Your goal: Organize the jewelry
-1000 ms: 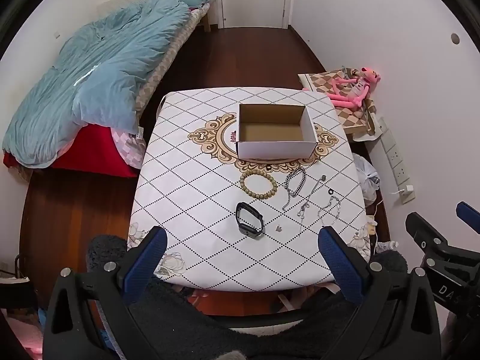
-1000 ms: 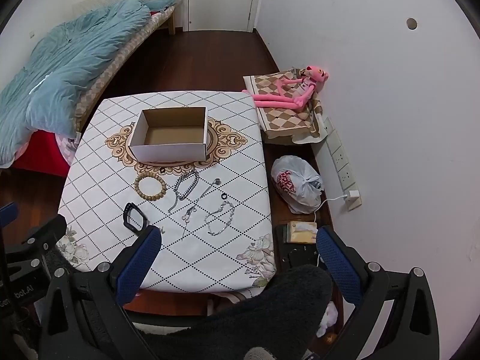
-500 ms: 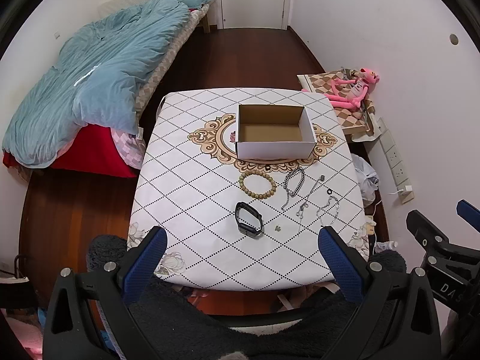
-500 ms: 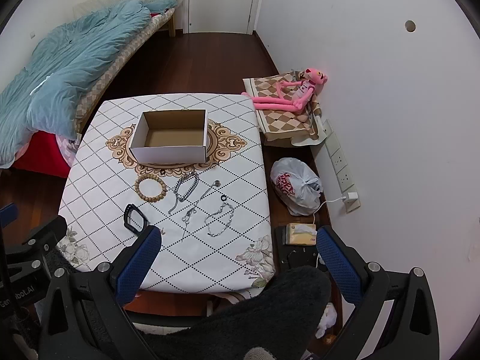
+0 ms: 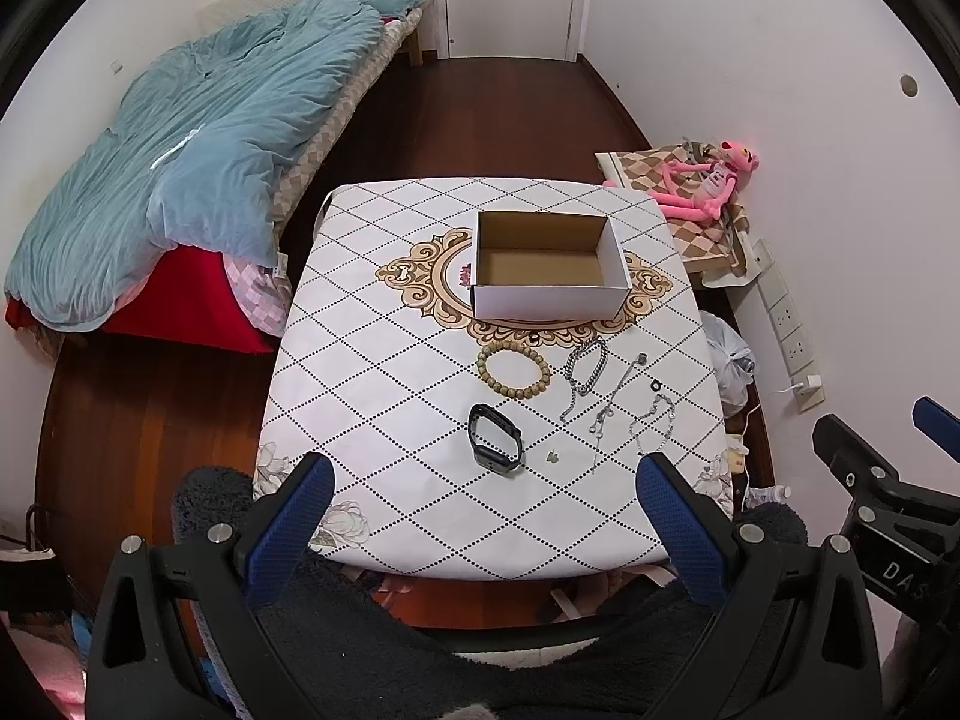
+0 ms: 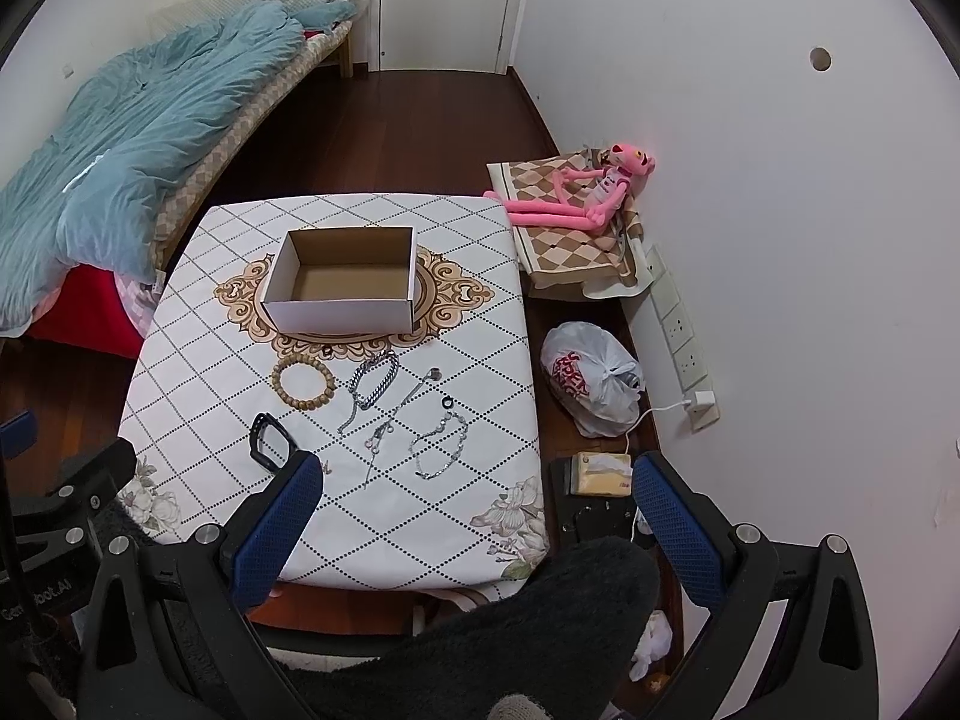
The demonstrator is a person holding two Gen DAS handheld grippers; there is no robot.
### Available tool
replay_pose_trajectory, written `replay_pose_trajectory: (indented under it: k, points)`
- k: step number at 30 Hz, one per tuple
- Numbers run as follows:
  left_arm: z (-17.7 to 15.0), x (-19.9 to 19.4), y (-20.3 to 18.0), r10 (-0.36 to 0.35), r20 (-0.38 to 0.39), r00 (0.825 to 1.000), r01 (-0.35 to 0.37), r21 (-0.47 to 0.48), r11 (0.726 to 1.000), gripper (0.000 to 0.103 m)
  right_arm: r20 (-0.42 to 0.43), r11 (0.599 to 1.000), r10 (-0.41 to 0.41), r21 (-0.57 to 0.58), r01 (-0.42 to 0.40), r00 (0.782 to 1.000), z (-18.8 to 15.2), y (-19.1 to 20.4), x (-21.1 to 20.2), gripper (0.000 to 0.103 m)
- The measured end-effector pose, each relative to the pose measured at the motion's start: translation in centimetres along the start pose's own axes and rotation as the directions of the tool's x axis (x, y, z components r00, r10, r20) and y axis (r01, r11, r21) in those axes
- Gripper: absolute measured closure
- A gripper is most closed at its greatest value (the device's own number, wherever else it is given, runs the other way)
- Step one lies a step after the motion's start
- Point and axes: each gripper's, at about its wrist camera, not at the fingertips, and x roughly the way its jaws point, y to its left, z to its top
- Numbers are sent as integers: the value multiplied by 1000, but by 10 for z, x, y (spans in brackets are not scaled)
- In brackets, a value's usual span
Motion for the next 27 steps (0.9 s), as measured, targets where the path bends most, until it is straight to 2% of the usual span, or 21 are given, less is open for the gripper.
replay_pose_trajectory:
  k: [19, 27]
  points:
    - [4, -6, -10, -3, 15, 1000, 3, 1, 1000, 0, 9, 1000, -3, -4, 3, 1000, 3, 2, -5, 0]
    - [3, -8, -2, -5, 17, 1000, 5, -2, 1000, 0, 14, 1000, 3, -2, -3, 1000, 3, 2, -7, 0]
